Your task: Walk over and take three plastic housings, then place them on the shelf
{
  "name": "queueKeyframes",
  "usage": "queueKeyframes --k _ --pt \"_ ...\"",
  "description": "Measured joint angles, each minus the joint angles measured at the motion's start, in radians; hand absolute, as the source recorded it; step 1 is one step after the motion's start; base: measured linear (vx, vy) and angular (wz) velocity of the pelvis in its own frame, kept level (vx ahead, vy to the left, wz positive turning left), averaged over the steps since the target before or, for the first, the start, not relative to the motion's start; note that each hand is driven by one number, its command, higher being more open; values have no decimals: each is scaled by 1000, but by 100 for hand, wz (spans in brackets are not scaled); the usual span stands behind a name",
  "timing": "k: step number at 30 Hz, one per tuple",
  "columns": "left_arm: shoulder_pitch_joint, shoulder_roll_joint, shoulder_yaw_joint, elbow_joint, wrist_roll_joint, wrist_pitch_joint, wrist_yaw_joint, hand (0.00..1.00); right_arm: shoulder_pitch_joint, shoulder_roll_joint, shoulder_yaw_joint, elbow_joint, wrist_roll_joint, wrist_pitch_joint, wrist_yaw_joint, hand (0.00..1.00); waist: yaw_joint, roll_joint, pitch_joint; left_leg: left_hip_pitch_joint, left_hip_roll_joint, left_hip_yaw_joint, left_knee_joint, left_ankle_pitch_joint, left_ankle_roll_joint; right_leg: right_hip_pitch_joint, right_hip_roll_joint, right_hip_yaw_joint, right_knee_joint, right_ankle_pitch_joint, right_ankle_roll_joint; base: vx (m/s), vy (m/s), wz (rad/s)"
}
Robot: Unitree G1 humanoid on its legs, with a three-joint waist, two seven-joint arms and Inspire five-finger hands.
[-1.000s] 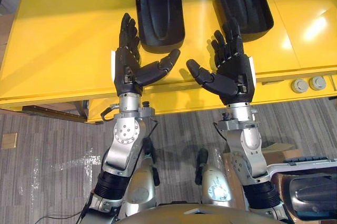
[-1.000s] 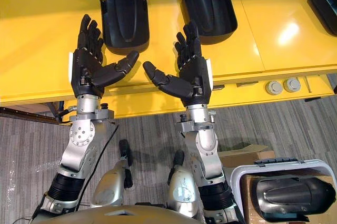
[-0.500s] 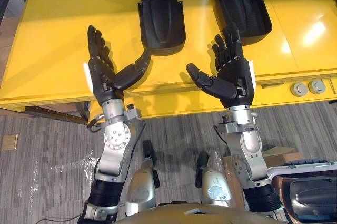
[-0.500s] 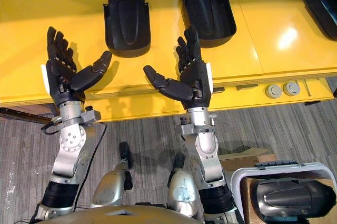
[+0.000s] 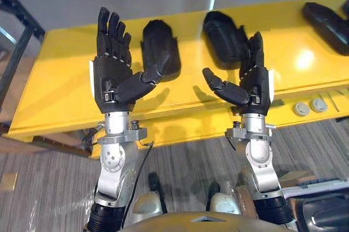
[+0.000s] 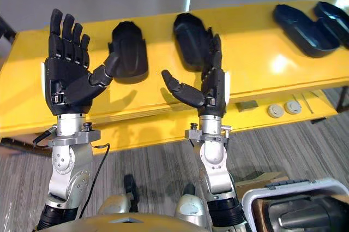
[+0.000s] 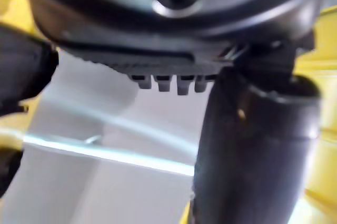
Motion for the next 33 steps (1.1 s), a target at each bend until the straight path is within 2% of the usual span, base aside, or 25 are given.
queueKeyframes --k 3,4,5,6,7,8,9,11,12,14,15,16,17,19,23,27,30,32,33 --pt "18 16 -6 -3 -32 0 -44 100 108 -1 -122 -47 1 51 -15 100 -39 -2 -15 43 13 112 0 -32 -16 -21 18 103 -32 19 -3 -32 18 -111" --pt "39 27 -12 -4 -58 1 -54 100 163 -5 -173 -72 1 74 -20 100 -66 -2 -29 56 16 156 1 -41 -21 -33 26 144 -45 29 -2 49 17 -120" --pt "57 32 -19 -4 -67 3 -55 100 215 -12 -217 -73 7 75 -16 100 -91 -3 -43 69 20 199 4 -51 -29 -52 35 188 -48 38 -2 51 8 -120" --pt "64 34 -24 -3 -81 3 -55 100 241 -16 -242 -73 15 76 -14 100 -100 -3 -45 80 22 222 4 -57 -34 -56 41 213 -52 44 -4 79 8 -117" --pt "70 39 -30 -1 -91 5 -53 100 295 -22 -281 -73 31 79 -12 100 -128 -2 -48 97 27 262 5 -68 -40 -61 54 250 -65 57 -10 63 -8 -93" --pt "70 42 -31 -1 -86 4 -47 100 321 -27 -293 -72 49 80 -9 100 -136 -3 -49 106 29 280 5 -75 -42 -67 62 273 -68 61 -9 115 -45 -131" --pt "64 59 -30 -1 -81 4 -24 100 393 -33 -315 -68 81 80 15 100 -167 -4 -56 108 40 296 40 -112 -52 -80 81 329 -82 79 -15 98 -65 -108" --pt "61 70 -29 0 -67 4 -6 100 432 -34 -315 -65 103 78 30 100 -179 -5 -57 104 48 276 85 -150 -51 -82 95 365 -86 90 -14 77 -74 -107" --pt "60 78 -28 0 -7 4 40 100 468 -34 -311 -38 143 54 66 100 -180 -1 -59 80 50 165 179 -234 -34 -80 119 425 -89 101 -22 61 -63 -109" --pt "50 78 -24 0 26 4 69 100 473 -34 -296 -5 179 30 89 100 -178 7 -62 46 47 48 265 -306 -11 -81 138 462 -89 104 -25 23 -2 -91" --pt "41 81 -16 0 36 5 93 100 467 -34 -269 21 181 2 108 100 -171 20 -68 12 44 -63 337 -364 3 -85 156 487 -89 102 -30 -10 67 -59" --pt "40 81 -13 -1 36 6 97 100 464 -34 -264 23 181 -2 112 100 -168 23 -69 7 41 -84 348 -374 9 -86 158 492 -89 102 -30 -19 119 -59" --pt "40 81 5 -3 36 8 113 100 448 -36 -234 25 181 -17 120 100 -151 32 -71 -4 31 -148 378 -405 22 -90 165 511 -88 103 -29 -19 106 -40" --pt "42 80 30 -3 35 22 135 100 414 -43 -183 25 178 -31 124 100 -132 42 -71 -18 27 -163 402 -427 19 -89 161 512 -90 110 -17 -48 132 -23" --pt "113 71 63 -3 11 33 138 100 353 -41 -95 26 171 -28 125 100 -85 46 -72 -43 -13 -207 398 -410 19 -88 112 473 -106 121 1 -36 115 31" --pt "225 47 77 -3 -91 33 75 100 347 -37 -63 59 168 -21 115 100 -53 44 -69 -57 -29 -245 408 -402 22 -82 97 431 -97 121 2 -1 74 32" --pt "324 20 65 -3 -140 37 -16 100 380 0 -48 71 161 -21 115 100 -32 33 -43 -34 -21 -235 455 -431 20 -79 114 442 -55 121 3 -69 73 -41" --pt "369 18 42 -2 -140 45 -49 100 406 7 -28 68 165 -29 140 100 -18 15 -2 3 -3 -181 493 -465 28 -63 127 399 -39 127 12 -159 8 -78" --pt "385 19 17 5 -135 55 -59 100 424 0 -15 68 165 -36 167 100 -12 3 14 7 4 -152 508 -482 41 -63 115 354 -44 101 -7 -255 10 -82"
